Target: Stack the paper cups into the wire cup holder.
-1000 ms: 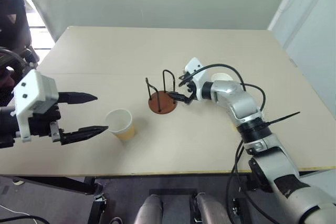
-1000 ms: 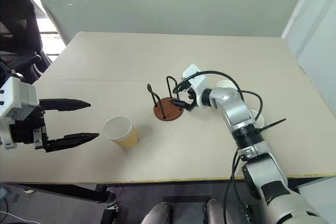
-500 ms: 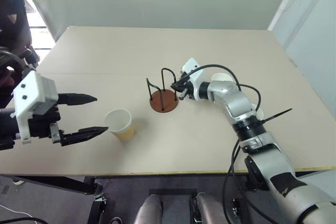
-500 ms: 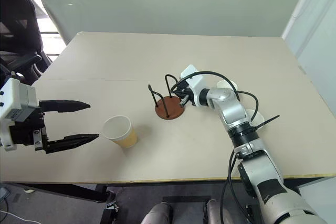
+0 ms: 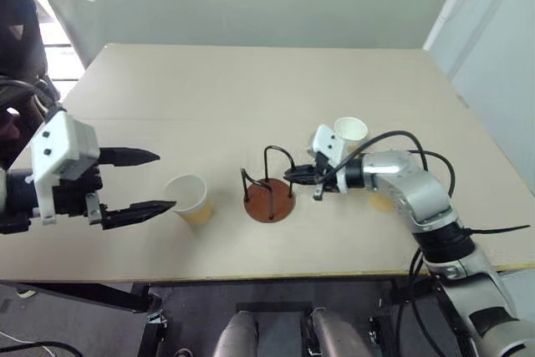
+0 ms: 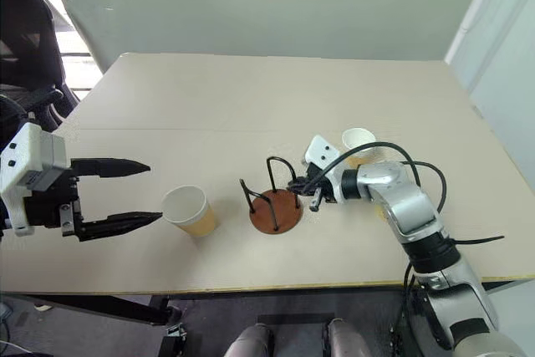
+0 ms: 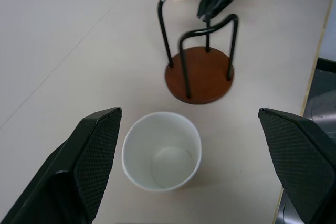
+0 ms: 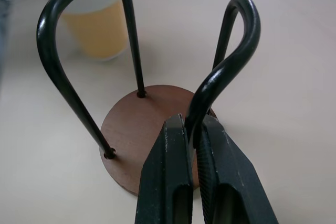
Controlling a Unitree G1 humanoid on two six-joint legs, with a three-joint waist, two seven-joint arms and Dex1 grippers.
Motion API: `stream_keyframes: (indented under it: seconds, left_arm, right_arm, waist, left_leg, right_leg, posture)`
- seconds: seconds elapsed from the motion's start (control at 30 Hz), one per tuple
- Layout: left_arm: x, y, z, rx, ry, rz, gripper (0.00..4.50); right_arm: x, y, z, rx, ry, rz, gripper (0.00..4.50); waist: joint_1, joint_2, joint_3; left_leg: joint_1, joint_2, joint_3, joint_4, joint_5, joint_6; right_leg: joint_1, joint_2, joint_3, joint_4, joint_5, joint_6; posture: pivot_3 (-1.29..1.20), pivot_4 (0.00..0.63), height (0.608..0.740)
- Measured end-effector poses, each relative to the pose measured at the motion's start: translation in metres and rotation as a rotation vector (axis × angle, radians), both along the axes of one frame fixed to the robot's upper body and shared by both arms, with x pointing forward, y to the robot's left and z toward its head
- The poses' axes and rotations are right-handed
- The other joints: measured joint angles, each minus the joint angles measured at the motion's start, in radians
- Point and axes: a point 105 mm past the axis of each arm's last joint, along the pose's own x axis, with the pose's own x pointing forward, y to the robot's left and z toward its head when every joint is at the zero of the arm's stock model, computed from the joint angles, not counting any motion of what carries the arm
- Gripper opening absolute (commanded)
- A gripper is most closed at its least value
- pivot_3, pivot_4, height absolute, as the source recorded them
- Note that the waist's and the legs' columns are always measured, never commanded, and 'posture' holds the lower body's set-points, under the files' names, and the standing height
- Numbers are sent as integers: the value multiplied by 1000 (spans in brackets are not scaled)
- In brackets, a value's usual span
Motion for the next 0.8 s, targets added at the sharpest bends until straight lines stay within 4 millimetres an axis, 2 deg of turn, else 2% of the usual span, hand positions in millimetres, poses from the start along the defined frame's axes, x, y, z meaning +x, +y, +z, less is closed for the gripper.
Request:
stream_keyframes:
  seconds: [0.2, 0.63, 0.8]
  left_arm:
    - [4, -1, 3, 8, -3, -20, 4500]
    - [6, -3, 3, 11, 4, -38, 4500]
    - [6, -3, 3, 11, 4, -38, 4500]
  right_arm:
    - [-19, -8, -3, -12, 32, 140, 10]
    - [-39, -8, -1, 6, 56, 351, 10]
    - [-41, -10, -7, -6, 54, 412, 10]
  waist:
    - [-2, 0, 0]
    - [-3, 0, 0]
    - [-3, 0, 0]
  left_leg:
    - [2, 5, 0, 3, 0, 0]
    - [2, 8, 1, 4, -1, -1]
    - [2, 8, 1, 4, -1, -1]
  right_leg:
    - [2, 8, 3, 0, -1, -2]
    - [2, 12, 4, 0, 0, -5]
    - [2, 12, 4, 0, 0, -5]
  posture:
    - [0, 150, 740]
    - [0, 150, 740]
    - [0, 150, 740]
